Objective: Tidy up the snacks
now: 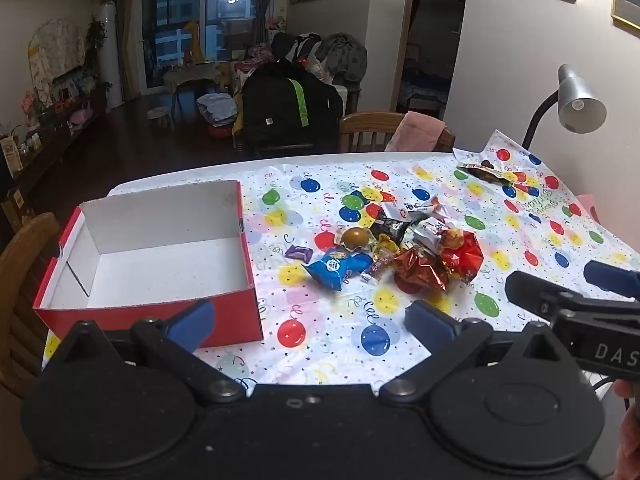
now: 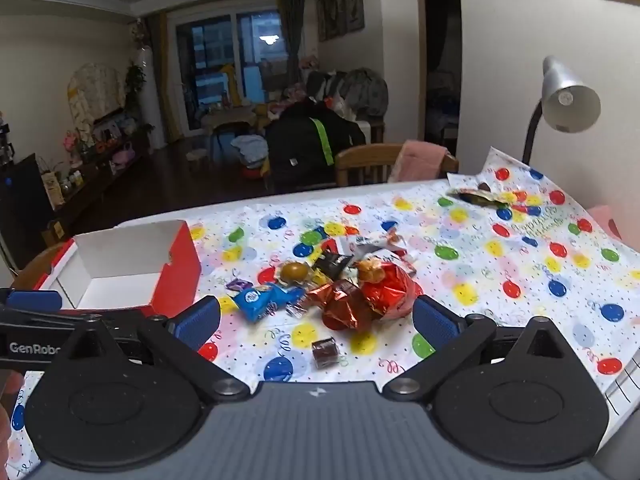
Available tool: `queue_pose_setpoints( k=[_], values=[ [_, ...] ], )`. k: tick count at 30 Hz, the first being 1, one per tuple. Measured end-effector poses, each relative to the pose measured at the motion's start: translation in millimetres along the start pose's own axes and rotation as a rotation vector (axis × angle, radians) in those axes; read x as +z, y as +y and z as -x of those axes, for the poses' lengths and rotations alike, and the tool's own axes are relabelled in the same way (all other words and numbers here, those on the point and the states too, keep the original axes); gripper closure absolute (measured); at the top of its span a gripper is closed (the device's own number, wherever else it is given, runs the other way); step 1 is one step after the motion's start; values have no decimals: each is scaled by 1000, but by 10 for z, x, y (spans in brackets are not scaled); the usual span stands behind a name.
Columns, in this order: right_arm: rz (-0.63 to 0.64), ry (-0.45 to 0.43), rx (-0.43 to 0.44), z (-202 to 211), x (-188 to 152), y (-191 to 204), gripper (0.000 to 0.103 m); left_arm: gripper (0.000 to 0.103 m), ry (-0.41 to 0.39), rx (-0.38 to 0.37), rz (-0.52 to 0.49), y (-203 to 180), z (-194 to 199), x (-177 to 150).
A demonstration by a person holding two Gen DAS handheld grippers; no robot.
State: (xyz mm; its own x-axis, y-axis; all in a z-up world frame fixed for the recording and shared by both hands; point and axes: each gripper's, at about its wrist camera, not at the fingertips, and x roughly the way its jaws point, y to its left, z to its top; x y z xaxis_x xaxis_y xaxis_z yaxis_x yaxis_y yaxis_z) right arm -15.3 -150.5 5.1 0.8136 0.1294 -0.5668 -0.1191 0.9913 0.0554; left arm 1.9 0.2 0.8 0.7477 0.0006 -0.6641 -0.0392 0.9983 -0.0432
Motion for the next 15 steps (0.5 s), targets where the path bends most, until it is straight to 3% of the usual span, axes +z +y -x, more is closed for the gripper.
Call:
queue_pose_setpoints(
  k=[5, 15],
  values=[
    [-24, 34, 60, 24, 133, -19, 0, 0, 6, 16, 0, -44, -30, 67],
    [-47, 67, 48, -78, 262, -143, 0, 0, 29, 31, 22, -61, -17, 227]
  ],
)
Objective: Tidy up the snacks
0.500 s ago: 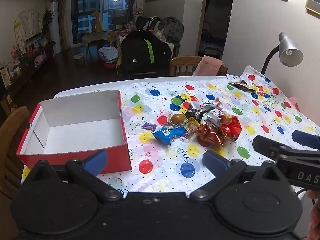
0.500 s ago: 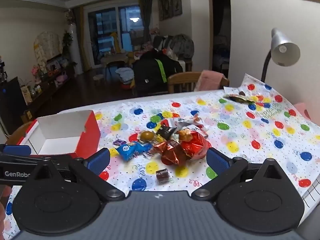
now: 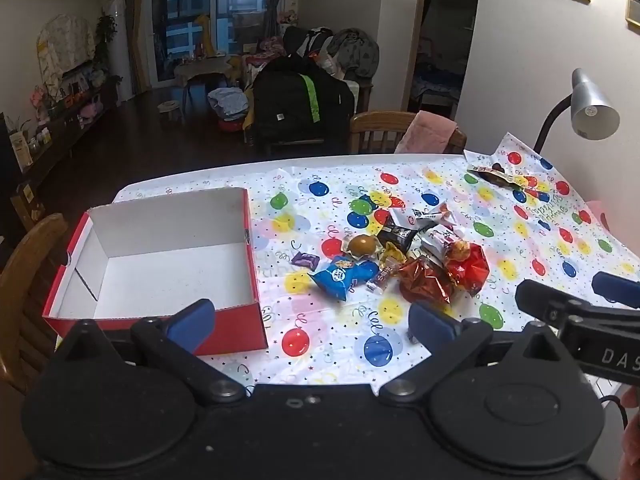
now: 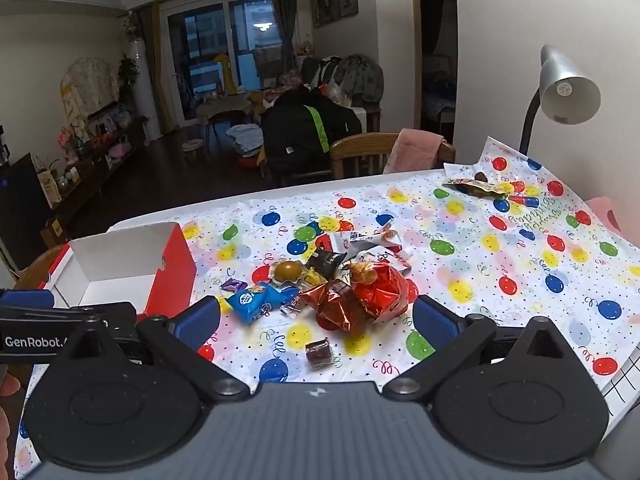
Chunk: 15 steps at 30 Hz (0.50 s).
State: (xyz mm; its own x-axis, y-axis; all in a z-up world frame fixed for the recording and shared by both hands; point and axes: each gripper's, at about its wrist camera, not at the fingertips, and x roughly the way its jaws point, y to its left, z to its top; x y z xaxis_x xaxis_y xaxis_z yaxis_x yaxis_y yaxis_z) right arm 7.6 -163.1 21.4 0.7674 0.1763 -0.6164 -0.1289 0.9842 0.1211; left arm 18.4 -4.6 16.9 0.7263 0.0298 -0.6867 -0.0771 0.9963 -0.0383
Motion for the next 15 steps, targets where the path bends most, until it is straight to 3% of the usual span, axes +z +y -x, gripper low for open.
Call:
queue_pose_setpoints(
  k=[15],
  values=[
    [-24, 5, 0, -4, 50, -59, 0, 0, -2, -6, 9, -53, 5, 75]
  ],
)
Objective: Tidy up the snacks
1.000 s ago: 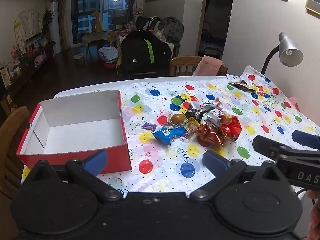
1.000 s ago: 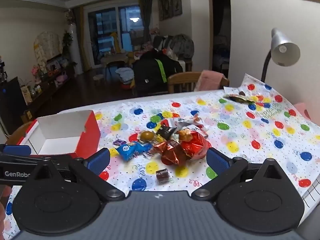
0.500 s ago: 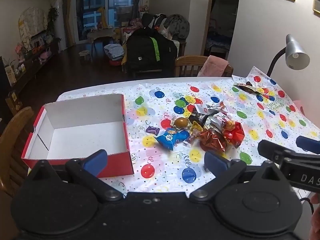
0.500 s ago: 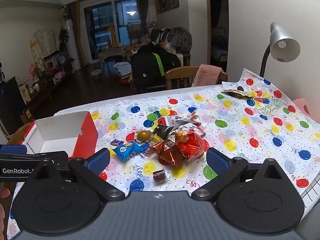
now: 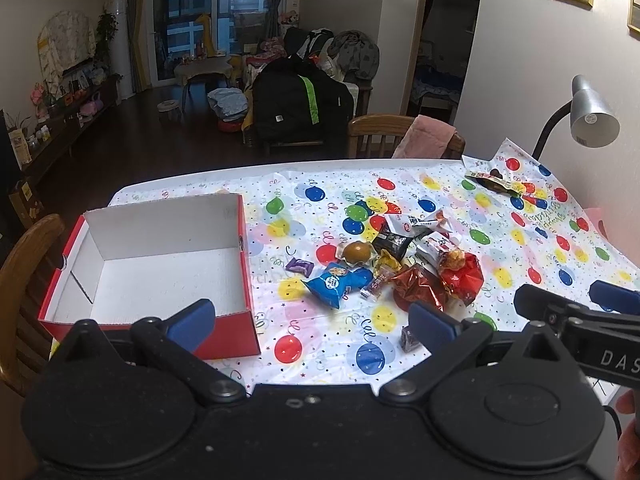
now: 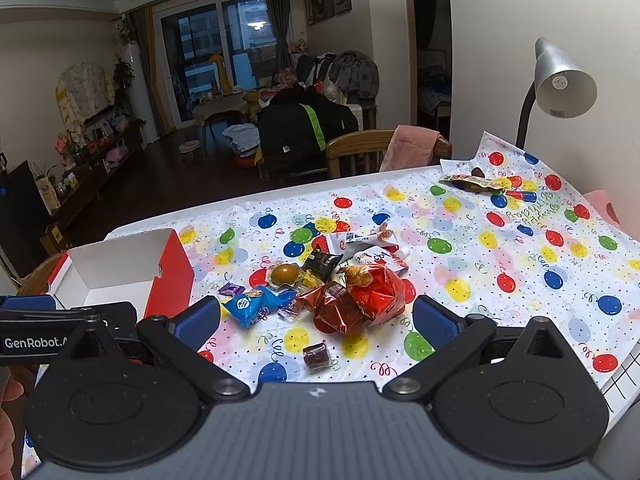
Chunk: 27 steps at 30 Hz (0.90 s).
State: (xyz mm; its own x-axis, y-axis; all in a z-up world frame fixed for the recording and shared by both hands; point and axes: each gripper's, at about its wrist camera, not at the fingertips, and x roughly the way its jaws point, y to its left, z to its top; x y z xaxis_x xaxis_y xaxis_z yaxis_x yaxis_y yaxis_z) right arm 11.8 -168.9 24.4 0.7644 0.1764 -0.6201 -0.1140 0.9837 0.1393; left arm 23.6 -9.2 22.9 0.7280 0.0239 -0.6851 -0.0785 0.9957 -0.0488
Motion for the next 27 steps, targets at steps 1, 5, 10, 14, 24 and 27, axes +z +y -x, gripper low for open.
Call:
queue_pose_setpoints(
  k=[1, 5, 10, 14, 24, 27],
  values=[
    [1, 0, -1, -7, -5, 8, 0, 0, 1, 0, -2, -8, -4, 7],
    [-13, 15, 0, -14, -5, 8, 0, 0, 0, -3, -4, -18, -3, 9],
    [-11, 14, -6, -15, -10, 6, 0, 0, 1, -2, -6, -31, 1, 17],
    [-4, 3, -12, 11, -15, 14, 0, 0, -2, -7, -6, -37, 11, 18],
    [-11, 5, 0, 42, 16, 14, 0, 0, -6, -6, -7, -54, 27, 23],
    [-11, 6, 0, 38, 8, 21, 0, 0, -6, -7, -8, -43, 32, 16]
  ],
)
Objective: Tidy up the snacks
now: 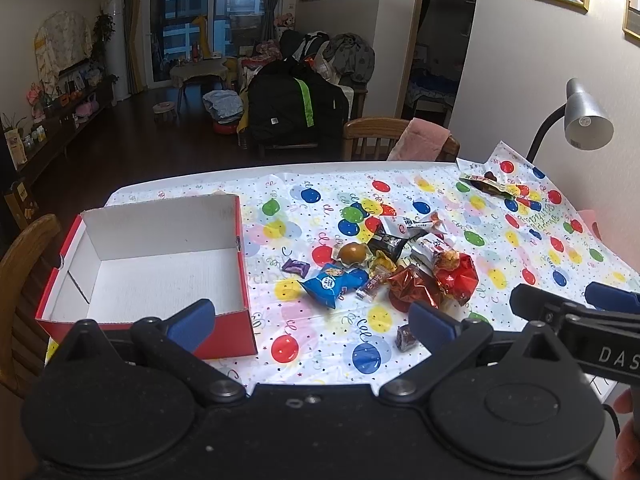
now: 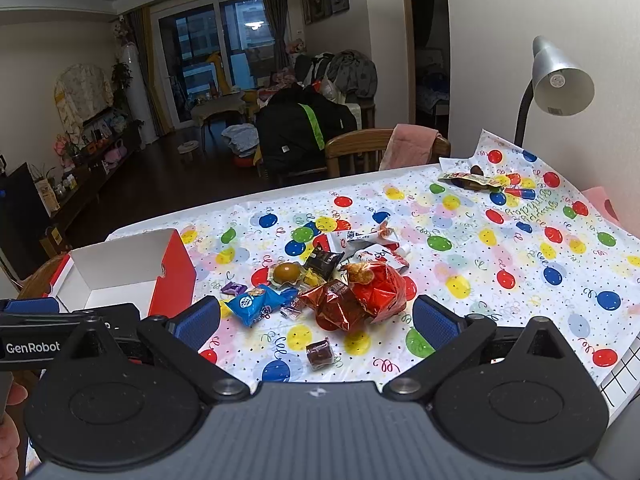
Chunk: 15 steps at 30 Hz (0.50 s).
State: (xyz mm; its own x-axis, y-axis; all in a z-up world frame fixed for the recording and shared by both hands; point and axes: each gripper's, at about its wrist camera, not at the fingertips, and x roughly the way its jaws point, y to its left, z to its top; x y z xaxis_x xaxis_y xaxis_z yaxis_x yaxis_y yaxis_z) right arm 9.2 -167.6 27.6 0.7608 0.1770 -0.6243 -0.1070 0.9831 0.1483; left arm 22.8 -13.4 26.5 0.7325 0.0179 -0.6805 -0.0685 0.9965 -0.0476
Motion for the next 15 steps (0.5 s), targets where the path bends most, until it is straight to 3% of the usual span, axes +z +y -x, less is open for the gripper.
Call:
queue_pose_setpoints(
  k=[15],
  values=[
    [-18, 16, -4, 2, 12, -22, 0, 0, -6, -17, -3, 2, 3, 4]
  ],
)
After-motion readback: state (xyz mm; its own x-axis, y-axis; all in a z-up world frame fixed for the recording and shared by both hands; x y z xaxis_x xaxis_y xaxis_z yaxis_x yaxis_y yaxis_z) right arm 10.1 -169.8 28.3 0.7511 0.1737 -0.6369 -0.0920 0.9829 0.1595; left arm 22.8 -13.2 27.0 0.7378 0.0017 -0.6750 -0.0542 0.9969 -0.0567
